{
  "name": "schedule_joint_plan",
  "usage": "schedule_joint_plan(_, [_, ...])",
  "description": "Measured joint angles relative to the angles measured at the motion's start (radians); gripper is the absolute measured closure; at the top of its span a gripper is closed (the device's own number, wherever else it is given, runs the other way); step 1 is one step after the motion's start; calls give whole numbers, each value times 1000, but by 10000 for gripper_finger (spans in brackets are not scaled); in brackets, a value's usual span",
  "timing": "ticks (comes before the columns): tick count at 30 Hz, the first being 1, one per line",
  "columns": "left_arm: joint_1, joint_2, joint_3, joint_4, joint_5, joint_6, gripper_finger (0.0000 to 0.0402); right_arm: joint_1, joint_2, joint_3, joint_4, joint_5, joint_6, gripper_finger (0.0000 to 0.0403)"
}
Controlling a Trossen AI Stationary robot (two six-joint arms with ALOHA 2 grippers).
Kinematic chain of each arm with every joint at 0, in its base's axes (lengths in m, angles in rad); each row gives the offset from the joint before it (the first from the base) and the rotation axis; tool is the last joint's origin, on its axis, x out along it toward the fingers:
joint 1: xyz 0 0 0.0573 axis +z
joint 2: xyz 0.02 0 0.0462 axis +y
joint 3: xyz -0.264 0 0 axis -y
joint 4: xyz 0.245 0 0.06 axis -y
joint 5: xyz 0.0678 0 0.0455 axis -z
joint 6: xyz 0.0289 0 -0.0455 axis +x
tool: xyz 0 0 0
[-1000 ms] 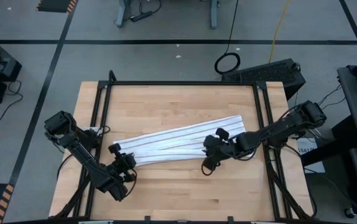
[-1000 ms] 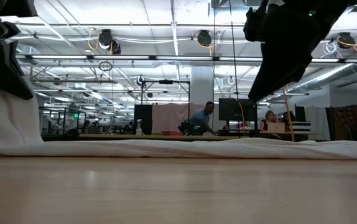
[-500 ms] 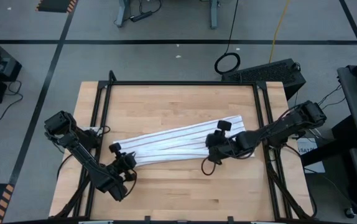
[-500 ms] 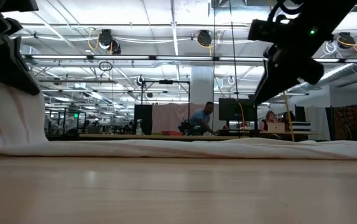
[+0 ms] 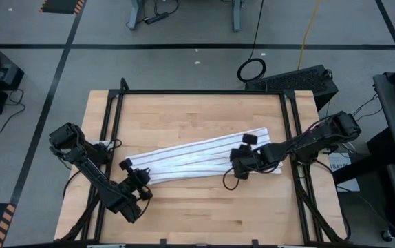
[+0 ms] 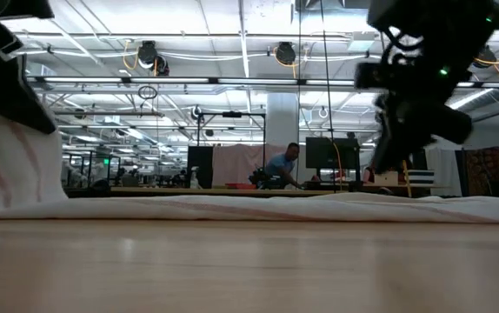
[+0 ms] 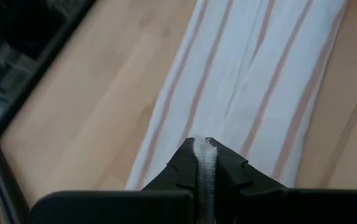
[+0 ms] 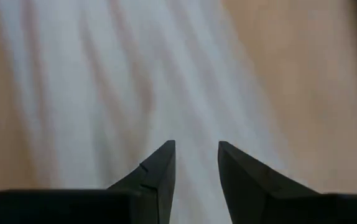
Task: Roll towel into tight, uniform cylinder
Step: Fold the white brown kitchen towel
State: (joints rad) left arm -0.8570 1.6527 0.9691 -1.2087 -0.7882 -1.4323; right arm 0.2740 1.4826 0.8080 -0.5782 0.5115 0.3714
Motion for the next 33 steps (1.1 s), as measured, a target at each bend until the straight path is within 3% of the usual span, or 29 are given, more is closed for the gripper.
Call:
schedule_joint_plan(4, [0,0,0,7,82,-3,382,32,0,-74,7,-167,271,291])
schedule_joint_plan(7, [-1,0,0,44,81,-3,382,45,-39,-76,-47,-383,443,289])
schedule_joint_plan(11, [14,0,0,98,78,-2,382,40,-161,-15,-185,-588,517,277])
schedule_joint_plan(15, [35,0,0,171,89,-3,382,29,-320,41,-410,-584,534,261])
schedule_joint_plan(20, [64,0,0,294,106,-3,382,13,-495,-13,-586,-507,512,244])
schedule_joint_plan(25, [93,0,0,371,133,-3,382,14,-634,-141,-497,-543,352,239])
schedule_joint_plan(33, [125,0,0,381,193,-2,382,13,-708,-360,-357,-532,418,239])
